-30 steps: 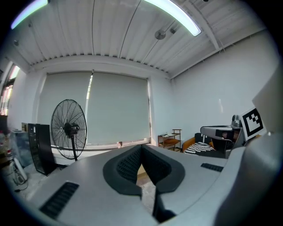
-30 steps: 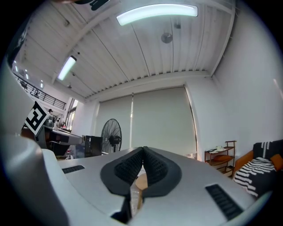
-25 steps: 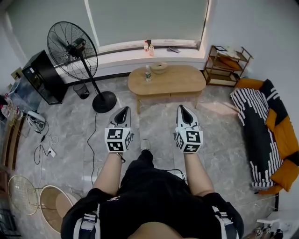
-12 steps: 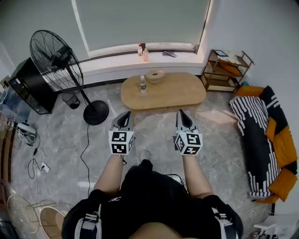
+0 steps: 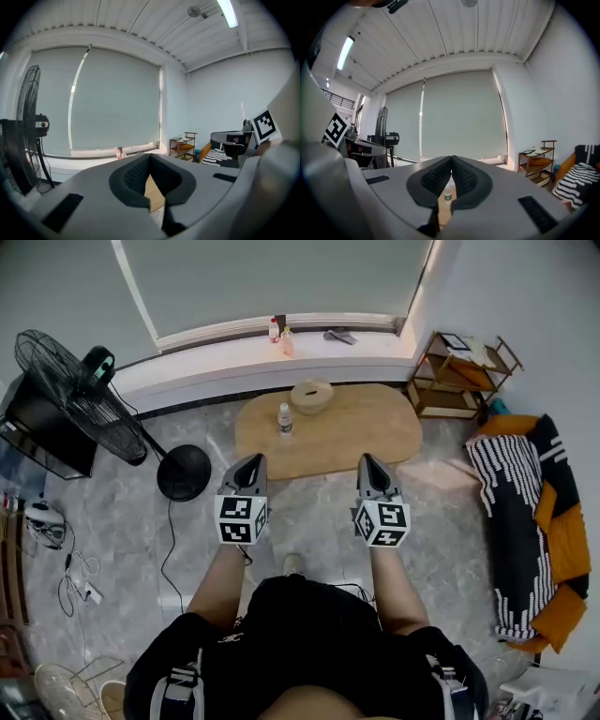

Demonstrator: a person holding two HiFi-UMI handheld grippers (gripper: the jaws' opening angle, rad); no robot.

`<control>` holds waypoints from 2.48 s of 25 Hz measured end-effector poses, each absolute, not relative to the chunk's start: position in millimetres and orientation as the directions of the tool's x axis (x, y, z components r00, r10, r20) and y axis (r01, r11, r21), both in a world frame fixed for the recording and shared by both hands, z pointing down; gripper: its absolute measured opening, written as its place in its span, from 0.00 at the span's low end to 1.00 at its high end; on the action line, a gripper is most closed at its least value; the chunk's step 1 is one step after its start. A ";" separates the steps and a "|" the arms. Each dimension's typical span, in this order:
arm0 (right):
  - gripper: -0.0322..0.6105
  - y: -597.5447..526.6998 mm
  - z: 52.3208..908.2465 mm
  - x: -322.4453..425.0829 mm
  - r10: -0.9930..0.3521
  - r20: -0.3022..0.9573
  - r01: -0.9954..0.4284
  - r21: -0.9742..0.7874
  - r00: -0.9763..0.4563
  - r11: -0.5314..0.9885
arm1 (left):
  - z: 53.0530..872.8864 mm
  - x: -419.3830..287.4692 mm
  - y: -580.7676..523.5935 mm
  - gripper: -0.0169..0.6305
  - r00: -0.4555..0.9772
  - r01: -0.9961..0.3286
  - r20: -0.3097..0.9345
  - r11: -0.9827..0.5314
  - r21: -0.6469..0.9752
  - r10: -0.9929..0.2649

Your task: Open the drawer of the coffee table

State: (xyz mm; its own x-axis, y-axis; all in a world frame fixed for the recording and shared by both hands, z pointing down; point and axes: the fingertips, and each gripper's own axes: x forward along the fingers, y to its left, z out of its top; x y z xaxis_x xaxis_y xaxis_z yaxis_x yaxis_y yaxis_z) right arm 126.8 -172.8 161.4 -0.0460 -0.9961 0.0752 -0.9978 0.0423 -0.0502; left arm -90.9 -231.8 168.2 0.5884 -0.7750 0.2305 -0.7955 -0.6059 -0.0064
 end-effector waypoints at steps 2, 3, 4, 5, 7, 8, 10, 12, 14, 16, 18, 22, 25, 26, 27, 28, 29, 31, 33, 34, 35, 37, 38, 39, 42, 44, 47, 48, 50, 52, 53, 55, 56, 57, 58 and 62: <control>0.08 -196.0 166.1 128.0 -0.995 0.089 -0.998 -0.046 -0.045 0.041 | 167.7 -87.4 -255.7 0.05 0.584 -0.792 0.233 -0.609 -0.047 -0.777; 0.08 -205.5 167.5 128.3 -0.994 0.095 -0.998 -0.041 -0.046 0.042 | 168.7 -85.6 -265.6 0.05 0.582 -0.791 0.237 -0.610 -0.058 -0.778; 0.08 -213.6 169.1 129.4 -0.994 0.100 -0.998 -0.036 -0.048 0.044 | 170.6 -83.3 -273.6 0.05 0.582 -0.790 0.244 -0.611 -0.058 -0.776; 0.08 -220.6 171.1 131.8 -0.993 0.105 -0.998 -0.032 -0.049 0.046 | 173.2 -80.0 -279.8 0.05 0.584 -0.789 0.251 -0.613 -0.051 -0.772; 0.08 -233.6 177.7 140.4 -0.992 0.118 -0.998 -0.034 -0.051 0.047 | 178.6 -71.5 -289.9 0.05 0.585 -0.788 0.264 -0.614 -0.038 -0.767; 0.08 -240.3 182.0 145.8 -0.991 0.125 -0.998 -0.039 -0.053 0.049 | 181.3 -66.9 -295.2 0.05 0.582 -0.790 0.270 -0.612 -0.037 -0.767; 0.08 -254.8 190.6 156.4 -0.988 0.140 -0.997 -0.053 -0.067 0.060 | 187.4 -58.1 -307.2 0.05 0.570 -0.798 0.283 -0.602 -0.034 -0.771; 0.08 -270.2 197.1 165.5 -0.985 0.150 -0.995 -0.060 -0.087 0.079 | 192.4 -50.7 -319.4 0.05 0.557 -0.809 0.295 -0.587 -0.019 -0.777; 0.08 -284.2 201.1 172.9 -0.982 0.152 -0.992 -0.065 -0.114 0.105 | 194.6 -45.2 -328.9 0.05 0.540 -0.823 0.299 -0.568 -0.006 -0.787; 0.08 -296.8 205.2 180.3 -0.977 0.152 -0.988 -0.075 -0.147 0.137 | 195.9 -39.8 -335.1 0.05 0.518 -0.838 0.303 -0.545 -0.004 -0.799; 0.08 -309.8 212.8 188.9 -0.970 0.161 -0.982 -0.086 -0.182 0.170 | 199.9 -32.8 -341.6 0.05 0.494 -0.854 0.309 -0.520 -0.004 -0.813; 0.08 -333.4 236.0 204.8 -0.951 0.190 -0.969 -0.097 -0.243 0.228 | 223.4 -13.5 -354.5 0.05 0.465 -0.876 0.339 -0.481 0.041 -0.818; 0.08 -345.1 267.8 215.7 -0.930 0.232 -0.958 -0.109 -0.284 0.265 | 253.1 4.4 -358.4 0.05 0.451 -0.885 0.367 -0.462 0.061 -0.814; 0.08 -348.8 281.8 218.5 -0.921 0.253 -0.954 -0.116 -0.297 0.276 | 264.8 8.9 -359.7 0.05 0.443 -0.889 0.377 -0.454 0.064 -0.813; 0.08 -352.6 296.5 220.8 -0.911 0.274 -0.951 -0.122 -0.308 0.284 | 277.0 12.1 -361.4 0.05 0.434 -0.893 0.387 -0.445 0.068 -0.813; 0.08 -356.2 311.1 222.4 -0.903 0.291 -0.948 -0.128 -0.317 0.291 | 289.3 13.8 -363.5 0.05 0.426 -0.898 0.397 -0.434 0.074 -0.813; 0.08 -359.4 324.8 223.1 -0.895 0.306 -0.945 -0.132 -0.325 0.298 | 301.8 14.1 -365.7 0.05 0.418 -0.902 0.407 -0.424 0.081 -0.812; 0.08 -363.0 349.3 222.7 -0.883 0.325 -0.941 -0.137 -0.338 0.310 | 326.4 11.9 -368.4 0.05 0.408 -0.908 0.427 -0.408 0.097 -0.807; 0.08 -363.5 371.7 221.2 -0.875 0.340 -0.938 -0.151 -0.346 0.312 | 350.3 8.6 -368.6 0.05 0.411 -0.907 0.444 -0.407 0.109 -0.796; 0.08 -363.5 382.5 219.3 -0.871 0.345 -0.936 -0.162 -0.350 0.312 | 361.6 6.4 -368.9 0.05 0.414 -0.905 0.448 -0.410 0.112 -0.792; 0.08 -363.0 393.0 216.3 -0.867 0.349 -0.934 -0.172 -0.356 0.314 | 372.3 3.5 -369.5 0.05 0.417 -0.904 0.450 -0.412 0.115 -0.790; 0.08 -360.5 413.9 207.8 -0.860 0.354 -0.929 -0.183 -0.368 0.322 | 393.7 -4.4 -370.1 0.05 0.420 -0.903 0.444 -0.412 0.121 -0.792; 0.08 -358.6 425.4 203.6 -0.857 0.357 -0.928 -0.184 -0.371 0.325 | 405.3 -9.2 -369.6 0.05 0.419 -0.904 0.439 -0.410 0.121 -0.795; 0.08 -356.2 438.0 199.8 -0.857 0.357 -0.927 -0.184 -0.372 0.325 | 417.9 -14.2 -368.3 0.05 0.417 -0.905 0.434 -0.409 0.117 -0.799; 0.08 -343.0 482.3 188.8 -0.863 0.341 -0.926 -0.198 -0.372 0.321 | 462.2 -30.3 -357.0 0.05 0.411 -0.907 0.422 -0.412 0.093 -0.809; 0.08 -329.6 520.1 178.0 -0.867 0.323 -0.923 -0.197 -0.379 0.330 | 498.5 -43.4 -343.4 0.05 0.407 -0.906 0.416 -0.416 0.074 -0.813; 0.08 -311.8 590.1 163.8 -0.873 0.307 -0.924 -0.178 -0.379 0.338 | 565.7 -66.5 -323.2 0.05 0.395 -0.910 0.405 -0.411 0.051 -0.825; 0.08 -306.8 615.1 161.8 -0.876 0.301 -0.925 -0.175 -0.376 0.337 | 590.4 -73.2 -316.9 0.05 0.390 -0.913 0.398 -0.406 0.049 -0.830; 0.08 -296.9 666.0 162.3 -0.884 0.286 -0.927 -0.176 -0.371 0.332 | 641.0 -82.5 -304.8 0.05 0.387 -0.916 0.382 -0.396 0.057 -0.839; 0.08 -289.3 714.8 165.1 -0.892 0.262 -0.927 -0.180 -0.368 0.330 | 690.3 -88.4 -296.7 0.05 0.398 -0.915 0.359 -0.395 0.085 -0.844; 0.08 -287.1 737.0 165.6 -0.896 0.246 -0.925 -0.182 -0.370 0.333 | 713.1 -91.3 -295.6 0.05 0.404 -0.913 0.342 -0.396 0.094 -0.849; 0.08 -282.4 776.6 162.7 -0.897 0.211 -0.916 -0.197 -0.388 0.350 | 753.9 -98.2 -296.2 0.05 0.405 -0.913 0.309 -0.400 0.081 -0.861; 0.08 -278.1 794.3 159.9 -0.895 0.194 -0.909 -0.207 -0.401 0.362 | 771.5 -101.6 -294.7 0.05 0.403 -0.913 0.294 -0.401 0.068 -0.867; 0.08 -272.2 810.5 157.0 -0.893 0.181 -0.902 -0.216 -0.413 0.373 | 786.7 -104.3 -291.0 0.05 0.402 -0.913 0.281 -0.403 0.056 -0.871; 0.08 -265.4 824.3 154.7 -0.890 0.170 -0.897 -0.221 -0.422 0.383 | 798.9 -106.2 -285.5 0.05 0.402 -0.913 0.269 -0.406 0.045 -0.875; 0.08 -241.2 844.1 155.8 -0.908 0.123 -0.904 -0.215 -0.400 0.369 | 815.8 -107.8 -260.6 0.05 0.415 -0.905 0.231 -0.426 0.005 -0.880</control>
